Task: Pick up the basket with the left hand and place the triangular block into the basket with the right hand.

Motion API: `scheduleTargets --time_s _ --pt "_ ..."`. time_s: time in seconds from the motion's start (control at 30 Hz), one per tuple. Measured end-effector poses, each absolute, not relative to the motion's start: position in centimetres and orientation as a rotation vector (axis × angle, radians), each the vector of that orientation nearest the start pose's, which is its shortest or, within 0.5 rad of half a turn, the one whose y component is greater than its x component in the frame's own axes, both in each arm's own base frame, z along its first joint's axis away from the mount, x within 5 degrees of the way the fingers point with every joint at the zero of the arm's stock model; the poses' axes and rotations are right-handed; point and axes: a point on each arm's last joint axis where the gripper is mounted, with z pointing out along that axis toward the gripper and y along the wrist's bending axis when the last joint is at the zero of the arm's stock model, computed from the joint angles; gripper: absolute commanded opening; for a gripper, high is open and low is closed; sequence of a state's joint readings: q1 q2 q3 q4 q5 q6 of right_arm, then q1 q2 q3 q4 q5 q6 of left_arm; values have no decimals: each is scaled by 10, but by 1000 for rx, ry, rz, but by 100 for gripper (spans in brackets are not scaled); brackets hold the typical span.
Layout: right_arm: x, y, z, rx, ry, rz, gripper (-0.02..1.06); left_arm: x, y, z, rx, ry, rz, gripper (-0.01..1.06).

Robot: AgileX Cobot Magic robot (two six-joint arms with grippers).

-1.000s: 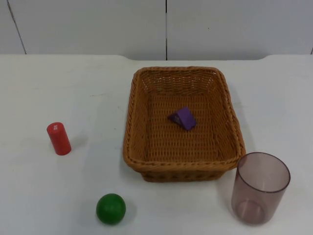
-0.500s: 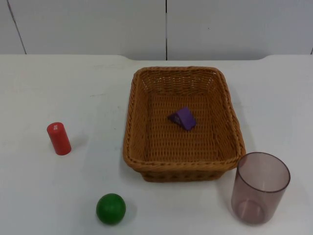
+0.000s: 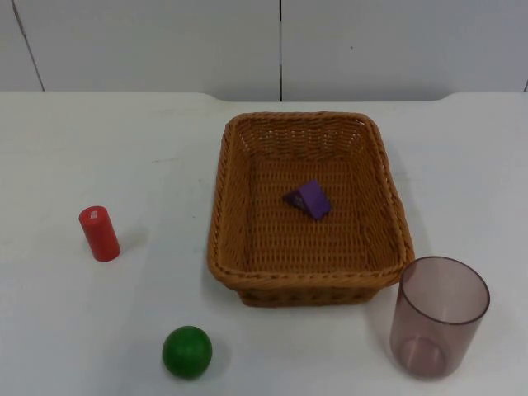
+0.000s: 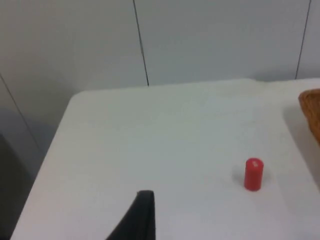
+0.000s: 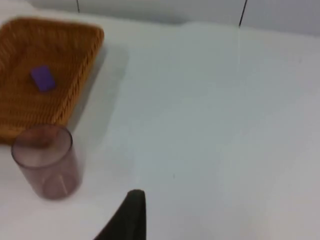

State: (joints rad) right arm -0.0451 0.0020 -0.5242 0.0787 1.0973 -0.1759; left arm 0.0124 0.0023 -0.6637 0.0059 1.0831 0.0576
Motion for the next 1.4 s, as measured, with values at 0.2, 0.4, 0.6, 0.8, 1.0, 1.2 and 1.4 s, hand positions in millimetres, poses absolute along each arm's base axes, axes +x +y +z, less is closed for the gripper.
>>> scheduleTargets --time_s 0.2,0.4,0.6,0.8,1.0,1.2,1.4 --pt "-8 7 279 -141 2060 -43 105 -18 1 302 40 1971 49 105" --pt "-8 7 279 -141 2060 -43 105 -11 1 288 21 2026 35 105" --pt "-8 7 279 -138 2060 -43 105 -5 1 274 17 2075 32 105" --pt "-8 7 279 -138 2060 -43 105 -5 1 274 17 2075 32 105" --pt "-8 7 279 -138 2060 -43 105 -5 2 274 41 2074 57 105" --pt "-8 7 279 -138 2060 -43 105 -5 2 275 41 2075 59 105" --pt "-8 7 279 -138 2060 -43 105 -5 2 275 41 2075 59 105"
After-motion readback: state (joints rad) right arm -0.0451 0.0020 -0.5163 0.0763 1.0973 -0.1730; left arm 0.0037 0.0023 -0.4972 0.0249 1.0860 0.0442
